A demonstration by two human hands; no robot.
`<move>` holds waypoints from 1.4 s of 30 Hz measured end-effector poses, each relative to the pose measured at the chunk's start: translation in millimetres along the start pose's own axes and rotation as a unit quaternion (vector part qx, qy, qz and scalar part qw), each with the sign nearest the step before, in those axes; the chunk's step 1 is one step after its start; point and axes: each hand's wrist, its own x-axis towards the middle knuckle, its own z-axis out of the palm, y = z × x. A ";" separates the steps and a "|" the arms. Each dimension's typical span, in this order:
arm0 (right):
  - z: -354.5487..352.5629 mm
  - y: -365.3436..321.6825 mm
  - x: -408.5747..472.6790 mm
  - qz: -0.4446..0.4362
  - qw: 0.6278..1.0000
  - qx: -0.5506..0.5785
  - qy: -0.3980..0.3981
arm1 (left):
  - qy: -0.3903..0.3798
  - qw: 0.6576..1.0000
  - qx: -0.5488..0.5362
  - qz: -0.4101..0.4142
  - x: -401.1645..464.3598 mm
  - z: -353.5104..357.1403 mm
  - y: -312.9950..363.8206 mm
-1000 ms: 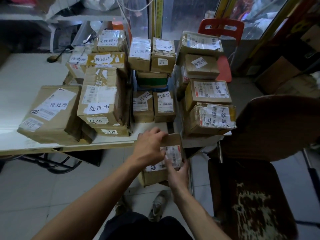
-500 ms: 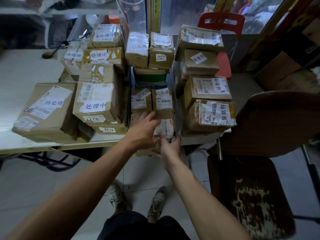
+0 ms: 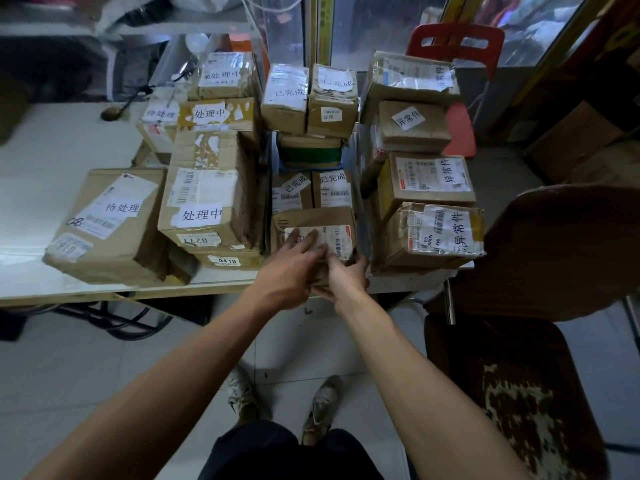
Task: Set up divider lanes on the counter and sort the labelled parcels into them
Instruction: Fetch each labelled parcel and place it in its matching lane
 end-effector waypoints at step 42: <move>695.0 130.3 -272.5 -0.597 0.370 -0.687 -0.186 | 0.219 0.876 0.068 -0.425 -397.7 -125.4 -706.1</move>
